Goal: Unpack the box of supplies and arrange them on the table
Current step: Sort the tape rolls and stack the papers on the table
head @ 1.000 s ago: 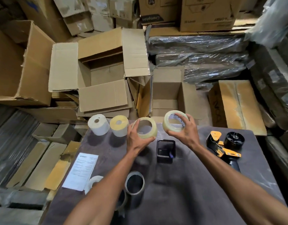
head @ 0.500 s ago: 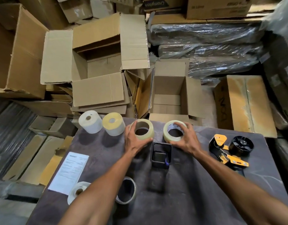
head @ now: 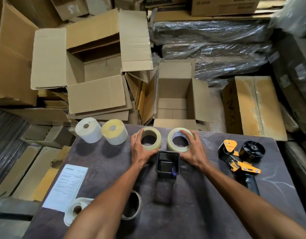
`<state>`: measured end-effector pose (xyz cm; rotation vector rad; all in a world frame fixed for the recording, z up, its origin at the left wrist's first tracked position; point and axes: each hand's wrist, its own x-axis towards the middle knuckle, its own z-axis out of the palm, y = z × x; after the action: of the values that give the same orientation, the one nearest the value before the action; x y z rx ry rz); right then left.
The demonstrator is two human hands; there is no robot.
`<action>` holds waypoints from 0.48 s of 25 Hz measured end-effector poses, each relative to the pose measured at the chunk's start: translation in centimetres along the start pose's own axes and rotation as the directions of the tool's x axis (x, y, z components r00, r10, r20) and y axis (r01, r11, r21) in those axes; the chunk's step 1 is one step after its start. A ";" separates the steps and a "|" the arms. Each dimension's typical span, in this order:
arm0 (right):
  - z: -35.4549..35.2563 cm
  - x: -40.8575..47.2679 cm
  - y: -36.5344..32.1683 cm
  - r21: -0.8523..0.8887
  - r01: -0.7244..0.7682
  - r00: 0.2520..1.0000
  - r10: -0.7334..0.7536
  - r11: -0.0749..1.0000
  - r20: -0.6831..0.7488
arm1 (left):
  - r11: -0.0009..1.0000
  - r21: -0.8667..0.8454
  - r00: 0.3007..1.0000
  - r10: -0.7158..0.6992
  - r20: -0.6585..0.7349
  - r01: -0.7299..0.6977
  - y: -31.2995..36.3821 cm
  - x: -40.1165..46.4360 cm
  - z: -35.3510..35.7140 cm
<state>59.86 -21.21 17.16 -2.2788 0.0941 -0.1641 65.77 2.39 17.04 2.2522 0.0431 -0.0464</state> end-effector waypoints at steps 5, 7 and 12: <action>0.1 -0.8 0.9 -0.030 -0.027 1.000 0.028 0.999 0.013 | 0.998 0.019 0.997 0.061 0.039 -0.062 0.6 0.6 0.3; -0.1 -0.9 1.0 -0.038 -0.021 1.000 0.022 0.999 0.013 | 0.997 0.028 0.997 0.073 0.037 -0.074 0.7 0.7 0.5; 0.2 -1.0 1.1 -0.035 -0.038 0.999 0.038 0.999 -0.007 | 0.998 0.042 0.998 0.056 0.007 -0.056 0.4 0.6 0.9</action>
<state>58.90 -21.62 16.12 -2.3103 0.1447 -0.1504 66.38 1.39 16.76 2.2938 -0.0246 -0.0243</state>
